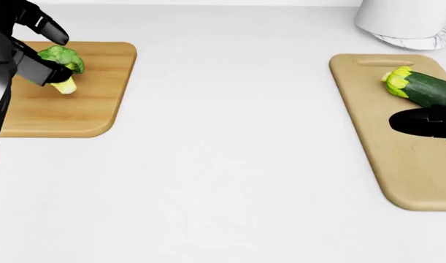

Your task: Place the broccoli and the zucchini on separate cutting boards.

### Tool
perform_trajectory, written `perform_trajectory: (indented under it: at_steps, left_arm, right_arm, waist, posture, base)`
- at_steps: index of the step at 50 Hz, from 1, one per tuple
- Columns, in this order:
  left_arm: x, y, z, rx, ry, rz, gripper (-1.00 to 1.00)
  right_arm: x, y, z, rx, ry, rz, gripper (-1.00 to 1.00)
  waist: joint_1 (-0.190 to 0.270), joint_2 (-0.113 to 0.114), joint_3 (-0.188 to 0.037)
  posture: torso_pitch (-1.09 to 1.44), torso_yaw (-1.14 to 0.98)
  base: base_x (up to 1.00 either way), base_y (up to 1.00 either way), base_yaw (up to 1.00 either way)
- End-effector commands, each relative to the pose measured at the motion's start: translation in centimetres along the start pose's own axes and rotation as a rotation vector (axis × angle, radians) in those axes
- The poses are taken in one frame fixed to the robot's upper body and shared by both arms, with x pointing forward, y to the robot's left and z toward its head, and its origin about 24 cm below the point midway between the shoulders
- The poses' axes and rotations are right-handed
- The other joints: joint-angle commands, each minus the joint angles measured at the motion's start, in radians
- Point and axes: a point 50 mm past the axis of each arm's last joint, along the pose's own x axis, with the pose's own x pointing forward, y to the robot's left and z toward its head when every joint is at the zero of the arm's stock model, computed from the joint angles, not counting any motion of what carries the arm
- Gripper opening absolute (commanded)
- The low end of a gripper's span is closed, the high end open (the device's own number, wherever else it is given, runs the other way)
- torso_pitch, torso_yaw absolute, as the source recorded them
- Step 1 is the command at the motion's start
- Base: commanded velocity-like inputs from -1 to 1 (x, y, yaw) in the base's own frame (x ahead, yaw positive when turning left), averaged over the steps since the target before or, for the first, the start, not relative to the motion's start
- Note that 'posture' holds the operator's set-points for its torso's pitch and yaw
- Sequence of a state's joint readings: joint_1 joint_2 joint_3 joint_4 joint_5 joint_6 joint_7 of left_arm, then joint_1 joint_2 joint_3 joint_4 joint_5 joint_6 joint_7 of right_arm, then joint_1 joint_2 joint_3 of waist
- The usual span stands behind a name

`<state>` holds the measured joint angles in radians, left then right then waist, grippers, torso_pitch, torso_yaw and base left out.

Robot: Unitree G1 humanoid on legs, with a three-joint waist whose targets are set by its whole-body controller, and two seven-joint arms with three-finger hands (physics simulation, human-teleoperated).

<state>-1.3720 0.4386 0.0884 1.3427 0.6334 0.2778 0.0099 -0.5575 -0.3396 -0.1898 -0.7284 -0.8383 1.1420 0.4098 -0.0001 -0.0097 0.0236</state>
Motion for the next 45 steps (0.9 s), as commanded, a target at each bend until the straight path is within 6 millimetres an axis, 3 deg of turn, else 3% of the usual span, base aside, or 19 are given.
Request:
perform_trajectory:
  at_steps: [1, 6, 17, 24, 38, 45]
  left_arm:
    - [-0.3, 2.1, 2.2, -0.012, -0.079, 0.075, -0.34]
    - [-0.3, 2.3, 2.3, -0.012, -0.081, 0.076, -0.08]
    - [-0.3, 2.3, 2.4, -0.014, -0.085, 0.057, 0.10]
    - [-0.5, 2.8, 3.1, -0.011, -0.096, 0.039, 0.39]
    - [-1.0, 4.3, 5.0, -0.009, -0.147, 0.034, 0.50]
    - [-1.9, 5.5, 7.4, -0.044, -0.234, 0.013, 0.53]
  right_arm:
    - [-0.1, -0.7, 1.0, -0.001, -0.058, -0.041, 1.00]
    - [-0.1, -0.7, 1.1, 0.000, -0.059, -0.042, 1.00]
    - [0.0, -0.8, 1.1, 0.002, -0.059, -0.045, 1.00]
    - [0.0, -0.9, 1.2, 0.004, -0.059, -0.047, 1.00]
    - [0.0, -1.3, 1.7, 0.011, -0.064, -0.053, 1.00]
    - [-0.2, -2.0, 2.4, 0.010, -0.073, -0.057, 1.00]
  waist:
    - [0.000, 0.001, -0.026]
    - [0.000, 0.001, -0.026]
    - [0.001, 0.000, -0.025]
    - [0.001, -0.001, -0.025]
    - [0.002, -0.003, -0.023]
    - [0.002, -0.004, -0.016]
  posture:
    - [0.00, 0.00]
    - [0.00, 0.00]
    - [0.00, 0.00]
    - [0.00, 0.00]
    - [0.00, 0.00]
    - [0.00, 0.00]
  base:
    - [0.00, 0.00, 0.00]
    - [0.00, 0.00, 0.00]
    - [0.00, 0.00, 0.00]
    - [0.00, 0.00, 0.00]
    - [0.00, 0.00, 0.00]
    - [0.00, 0.00, 0.00]
